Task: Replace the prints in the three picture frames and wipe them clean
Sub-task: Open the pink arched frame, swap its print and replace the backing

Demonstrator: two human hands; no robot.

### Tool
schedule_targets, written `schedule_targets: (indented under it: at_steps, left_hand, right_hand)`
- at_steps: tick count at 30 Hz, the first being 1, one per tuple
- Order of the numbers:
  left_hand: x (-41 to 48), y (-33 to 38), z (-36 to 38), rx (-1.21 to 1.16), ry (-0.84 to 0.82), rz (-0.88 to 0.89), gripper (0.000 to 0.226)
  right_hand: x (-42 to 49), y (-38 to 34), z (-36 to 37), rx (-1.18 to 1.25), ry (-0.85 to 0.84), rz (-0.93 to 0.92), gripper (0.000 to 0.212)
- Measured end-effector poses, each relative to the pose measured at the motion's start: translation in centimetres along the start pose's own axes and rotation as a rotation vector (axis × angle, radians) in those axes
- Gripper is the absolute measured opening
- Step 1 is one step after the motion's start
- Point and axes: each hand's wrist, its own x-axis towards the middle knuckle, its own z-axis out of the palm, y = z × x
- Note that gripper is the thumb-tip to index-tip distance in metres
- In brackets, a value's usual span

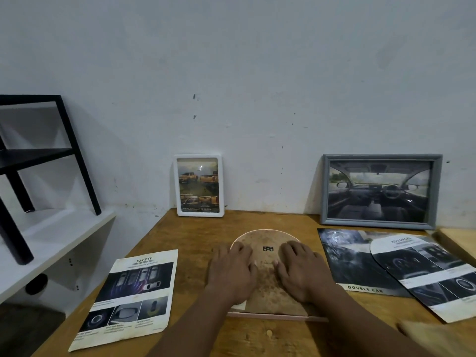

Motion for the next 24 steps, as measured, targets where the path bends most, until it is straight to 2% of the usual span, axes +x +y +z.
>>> schedule_targets:
  at_steps: [3,8,13,16,21,24]
  left_hand:
    - [-0.2,0.0,0.3,0.007,-0.014,0.031,0.058]
    - [-0.7,0.3,-0.1,0.003,-0.043,0.089,0.055]
    - [-0.8,0.6,-0.6,-0.064,-0.074,0.053,0.059]
    - [-1.1,0.9,-0.6,-0.140,-0.116,0.037,0.065]
    - [-1.6,1.7,-0.9,-0.020,0.022,0.016,0.061]
    - [-1.6,1.7,-0.5,0.027,0.036,0.019,0.058]
  right_hand:
    - [-0.2,0.1,0.3,-0.006,0.002,-0.001,0.058]
    - [-0.6,0.0,0.1,-0.024,-0.009,-0.023,0.058]
    - [-0.9,-0.8,0.0,0.058,-0.055,-0.031,0.053]
    - [-1.6,-0.9,0.8,0.075,0.001,-0.030,0.048]
    - [-1.7,-1.2,0.6,0.043,0.099,-0.011,0.049]
    - [-1.8,-1.2,0.7,0.031,0.107,-0.008,0.047]
